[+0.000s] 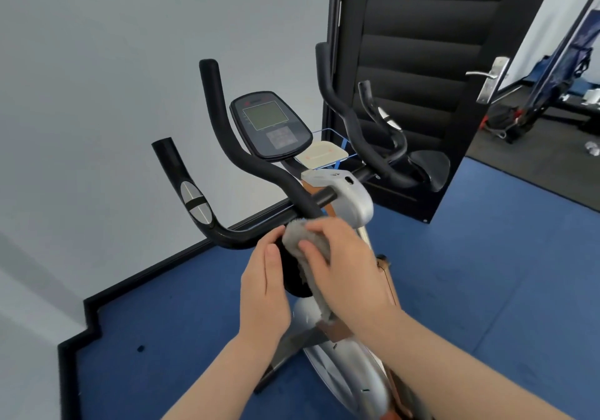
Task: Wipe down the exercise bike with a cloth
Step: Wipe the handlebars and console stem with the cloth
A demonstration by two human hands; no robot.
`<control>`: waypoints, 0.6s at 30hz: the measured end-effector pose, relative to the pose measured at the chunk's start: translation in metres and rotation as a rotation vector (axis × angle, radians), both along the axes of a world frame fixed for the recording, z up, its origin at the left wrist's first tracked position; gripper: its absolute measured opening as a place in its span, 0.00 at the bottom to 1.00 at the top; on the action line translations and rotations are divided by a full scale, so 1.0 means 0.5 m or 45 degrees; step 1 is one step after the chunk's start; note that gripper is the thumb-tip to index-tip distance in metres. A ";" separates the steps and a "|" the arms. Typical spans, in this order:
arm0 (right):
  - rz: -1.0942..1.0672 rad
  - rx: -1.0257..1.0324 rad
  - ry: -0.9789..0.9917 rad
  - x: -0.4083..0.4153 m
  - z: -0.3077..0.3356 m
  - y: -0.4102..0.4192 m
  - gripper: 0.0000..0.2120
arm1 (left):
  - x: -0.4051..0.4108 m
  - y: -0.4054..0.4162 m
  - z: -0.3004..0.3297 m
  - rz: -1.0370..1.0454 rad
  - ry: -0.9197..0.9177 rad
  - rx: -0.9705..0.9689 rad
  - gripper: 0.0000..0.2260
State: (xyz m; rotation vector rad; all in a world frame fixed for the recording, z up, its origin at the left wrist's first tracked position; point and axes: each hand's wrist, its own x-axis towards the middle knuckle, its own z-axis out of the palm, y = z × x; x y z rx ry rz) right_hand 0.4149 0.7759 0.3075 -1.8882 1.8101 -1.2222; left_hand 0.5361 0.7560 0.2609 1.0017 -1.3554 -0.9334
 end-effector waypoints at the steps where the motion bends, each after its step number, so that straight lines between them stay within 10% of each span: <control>1: -0.006 -0.028 0.024 0.005 0.011 -0.015 0.08 | -0.001 0.000 0.002 -0.004 -0.002 -0.013 0.16; 18: -0.041 0.010 0.279 0.048 -0.041 0.027 0.10 | 0.005 -0.001 -0.003 -0.013 0.016 0.029 0.17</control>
